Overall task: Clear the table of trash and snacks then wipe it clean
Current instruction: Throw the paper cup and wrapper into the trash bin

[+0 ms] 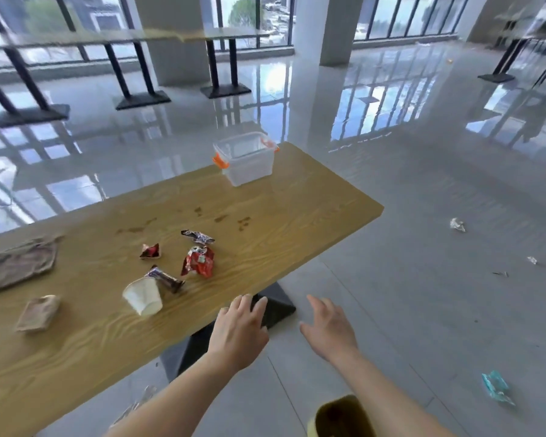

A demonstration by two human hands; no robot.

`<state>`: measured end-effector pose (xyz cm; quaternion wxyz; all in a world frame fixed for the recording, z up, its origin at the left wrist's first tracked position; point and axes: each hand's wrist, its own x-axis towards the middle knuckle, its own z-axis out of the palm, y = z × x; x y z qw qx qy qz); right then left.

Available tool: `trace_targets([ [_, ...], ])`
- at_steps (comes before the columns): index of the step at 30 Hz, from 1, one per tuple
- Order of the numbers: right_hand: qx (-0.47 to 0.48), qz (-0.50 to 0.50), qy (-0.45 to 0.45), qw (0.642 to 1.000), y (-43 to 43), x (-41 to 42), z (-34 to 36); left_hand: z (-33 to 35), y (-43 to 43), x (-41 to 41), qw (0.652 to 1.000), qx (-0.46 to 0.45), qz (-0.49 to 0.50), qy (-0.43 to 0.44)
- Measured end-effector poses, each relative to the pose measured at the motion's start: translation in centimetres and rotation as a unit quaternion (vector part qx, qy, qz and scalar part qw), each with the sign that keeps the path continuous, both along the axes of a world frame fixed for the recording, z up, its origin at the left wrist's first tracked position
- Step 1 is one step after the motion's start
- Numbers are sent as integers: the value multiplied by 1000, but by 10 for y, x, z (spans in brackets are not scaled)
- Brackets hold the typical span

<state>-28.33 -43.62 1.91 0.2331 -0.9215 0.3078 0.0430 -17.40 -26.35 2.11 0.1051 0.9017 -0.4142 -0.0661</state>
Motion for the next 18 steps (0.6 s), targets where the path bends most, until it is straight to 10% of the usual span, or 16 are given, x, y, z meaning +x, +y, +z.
trace_targets([
  [18, 22, 195, -26, 980, 186, 217, 22, 7, 238, 148, 967, -15, 254, 10],
])
